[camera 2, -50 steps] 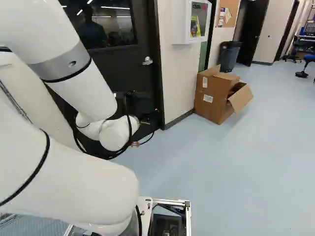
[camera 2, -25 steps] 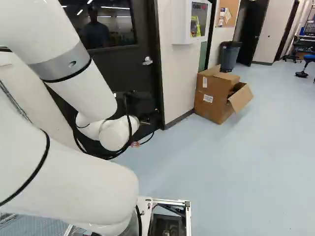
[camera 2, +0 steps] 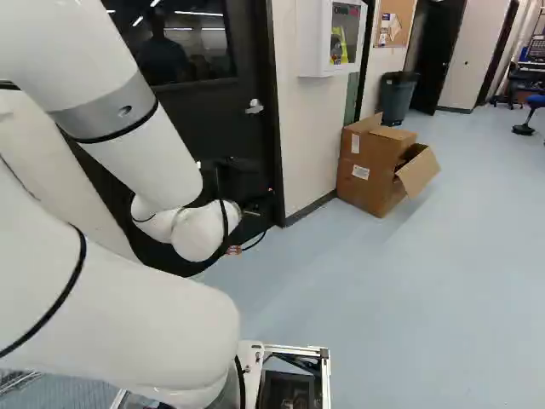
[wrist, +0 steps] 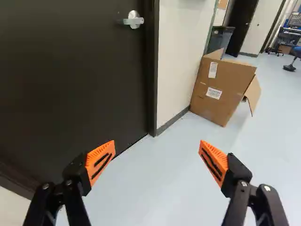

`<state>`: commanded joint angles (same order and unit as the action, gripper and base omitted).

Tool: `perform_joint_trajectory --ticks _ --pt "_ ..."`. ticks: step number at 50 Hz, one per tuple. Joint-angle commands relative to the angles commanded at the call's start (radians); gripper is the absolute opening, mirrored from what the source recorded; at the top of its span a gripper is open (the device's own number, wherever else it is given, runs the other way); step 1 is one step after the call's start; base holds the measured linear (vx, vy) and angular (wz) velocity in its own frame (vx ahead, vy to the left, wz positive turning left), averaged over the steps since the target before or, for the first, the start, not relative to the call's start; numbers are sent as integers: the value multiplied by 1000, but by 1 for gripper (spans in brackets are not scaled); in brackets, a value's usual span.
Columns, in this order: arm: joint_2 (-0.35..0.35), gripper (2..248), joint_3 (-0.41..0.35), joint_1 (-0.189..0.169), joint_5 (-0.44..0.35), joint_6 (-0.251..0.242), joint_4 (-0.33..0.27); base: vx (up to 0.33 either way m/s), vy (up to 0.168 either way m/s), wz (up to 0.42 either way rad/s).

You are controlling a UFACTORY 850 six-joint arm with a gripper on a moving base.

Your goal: Open the door and move inside

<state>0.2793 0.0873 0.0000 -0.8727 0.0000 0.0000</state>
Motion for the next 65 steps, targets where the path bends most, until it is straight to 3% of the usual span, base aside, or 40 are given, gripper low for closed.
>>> perform_joint_trajectory --ticks 65 --pt "0 247 0 0 0 0 0 152 -37 19"
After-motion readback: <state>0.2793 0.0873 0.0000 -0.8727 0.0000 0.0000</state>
